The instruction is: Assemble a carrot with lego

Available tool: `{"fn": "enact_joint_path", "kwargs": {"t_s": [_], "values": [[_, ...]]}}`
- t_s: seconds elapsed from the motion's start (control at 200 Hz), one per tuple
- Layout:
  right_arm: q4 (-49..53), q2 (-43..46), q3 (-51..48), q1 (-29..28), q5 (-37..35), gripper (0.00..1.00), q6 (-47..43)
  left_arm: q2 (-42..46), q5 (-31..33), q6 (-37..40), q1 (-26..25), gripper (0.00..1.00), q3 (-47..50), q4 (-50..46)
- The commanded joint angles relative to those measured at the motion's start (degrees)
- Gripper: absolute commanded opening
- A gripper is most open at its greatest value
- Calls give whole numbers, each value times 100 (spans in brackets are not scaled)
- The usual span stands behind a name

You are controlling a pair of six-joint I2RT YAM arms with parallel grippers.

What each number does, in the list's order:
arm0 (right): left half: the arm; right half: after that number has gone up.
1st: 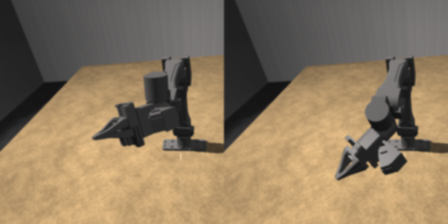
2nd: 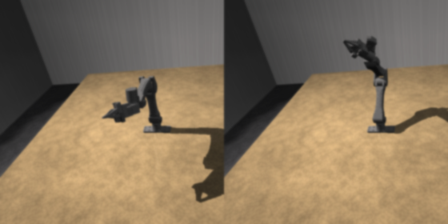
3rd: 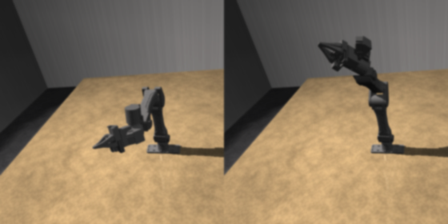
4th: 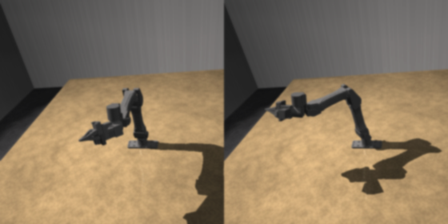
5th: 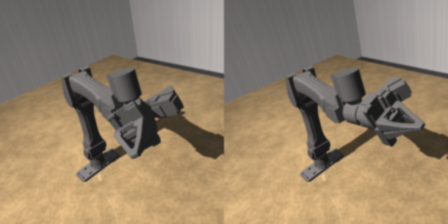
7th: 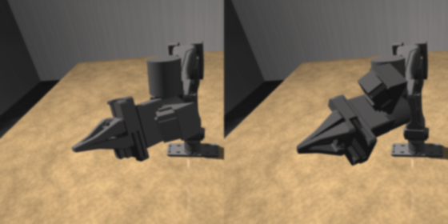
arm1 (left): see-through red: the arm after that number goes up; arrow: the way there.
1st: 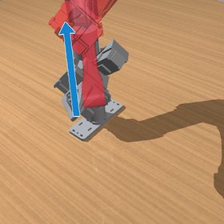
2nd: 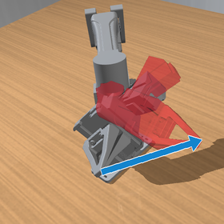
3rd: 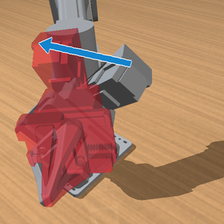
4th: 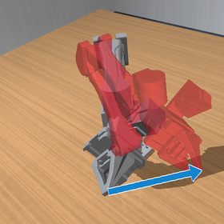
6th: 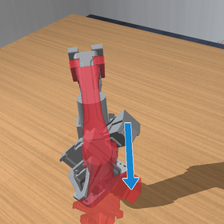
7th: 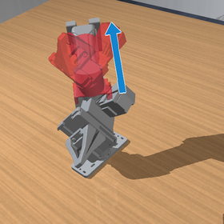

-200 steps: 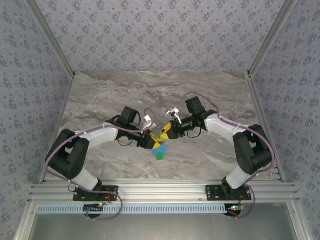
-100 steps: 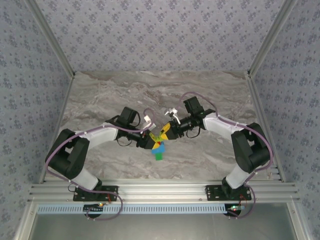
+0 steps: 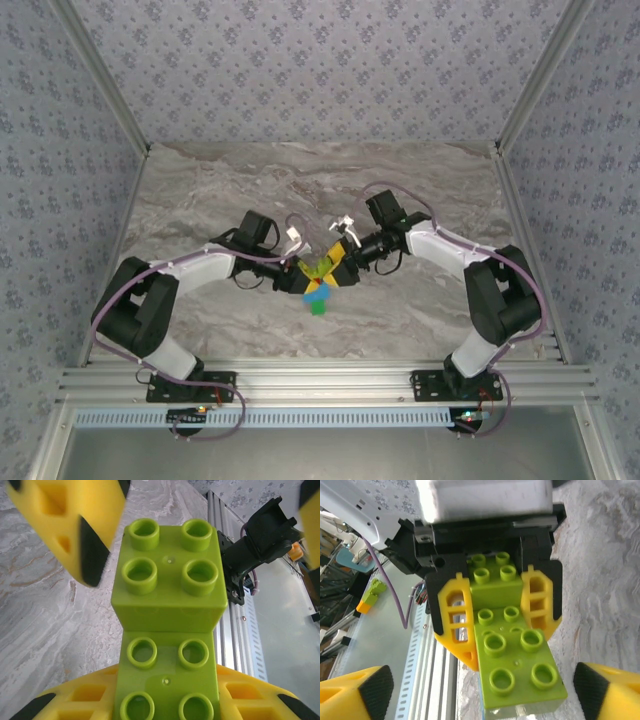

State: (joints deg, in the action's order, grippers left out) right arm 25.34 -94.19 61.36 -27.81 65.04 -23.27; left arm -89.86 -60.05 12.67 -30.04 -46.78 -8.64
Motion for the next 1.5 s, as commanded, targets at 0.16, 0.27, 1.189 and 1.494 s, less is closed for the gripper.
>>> {"fn": "enact_joint_path", "kwargs": {"t_s": [0.16, 0.27, 1.189, 1.494], "values": [[613, 381, 627, 219, -620, 100, -45, 59, 488, 105, -103, 33, -165, 211], [374, 660, 385, 426, -1251, 100, 238, 166, 1253, 106, -294, 37, -96, 432], [-1534, 1984, -1561, 865, -1850, 100, 1479, 1043, 3971, 853, -1060, 50, 903, 2334], [-1518, 1838, -1531, 861, -1775, 100, 1473, 1025, 3759, 790, -1076, 65, 690, 1988]]}}
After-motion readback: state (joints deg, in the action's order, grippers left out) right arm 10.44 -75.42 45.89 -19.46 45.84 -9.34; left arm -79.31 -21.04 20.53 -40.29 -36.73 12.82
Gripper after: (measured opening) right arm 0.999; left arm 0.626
